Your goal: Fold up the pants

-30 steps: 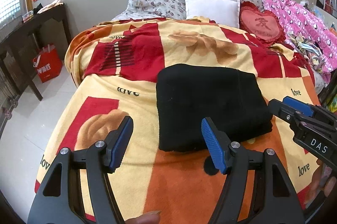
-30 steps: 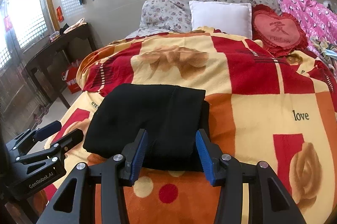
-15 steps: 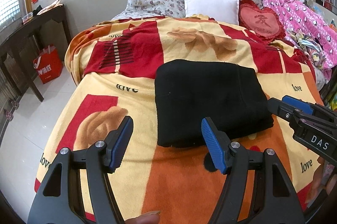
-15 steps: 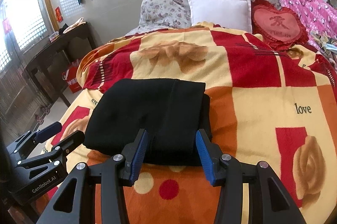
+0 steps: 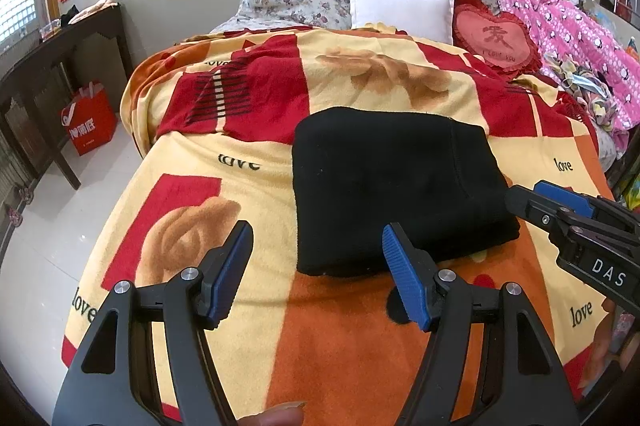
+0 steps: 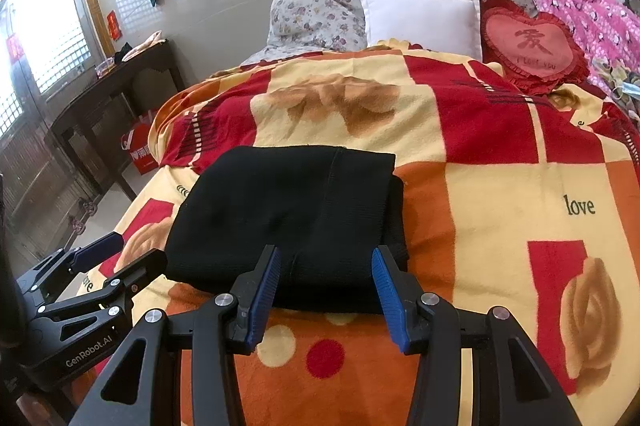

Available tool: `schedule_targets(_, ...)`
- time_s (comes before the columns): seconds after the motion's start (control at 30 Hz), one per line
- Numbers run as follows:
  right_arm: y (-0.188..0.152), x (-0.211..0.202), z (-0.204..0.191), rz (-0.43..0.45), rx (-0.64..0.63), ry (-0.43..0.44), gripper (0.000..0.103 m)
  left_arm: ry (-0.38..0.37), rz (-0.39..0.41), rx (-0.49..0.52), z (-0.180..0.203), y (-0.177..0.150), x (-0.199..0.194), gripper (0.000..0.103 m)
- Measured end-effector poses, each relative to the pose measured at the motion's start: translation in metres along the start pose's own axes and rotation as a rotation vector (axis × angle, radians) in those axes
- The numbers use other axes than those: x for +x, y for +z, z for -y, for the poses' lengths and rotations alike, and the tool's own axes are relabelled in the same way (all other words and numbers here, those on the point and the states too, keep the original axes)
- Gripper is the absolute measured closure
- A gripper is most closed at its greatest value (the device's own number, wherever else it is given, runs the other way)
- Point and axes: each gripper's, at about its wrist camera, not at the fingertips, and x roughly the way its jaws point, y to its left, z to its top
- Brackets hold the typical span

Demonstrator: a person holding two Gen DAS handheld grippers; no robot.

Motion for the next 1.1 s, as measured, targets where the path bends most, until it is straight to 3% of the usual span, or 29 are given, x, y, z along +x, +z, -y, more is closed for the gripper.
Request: schedule_targets(1.1,0.0014,0.0079,-0.0034,-0.016,-0.010,0.006,0.057,-0.008,-0.026,0.004,0.0008,-0.0029,0.0077,0.035)
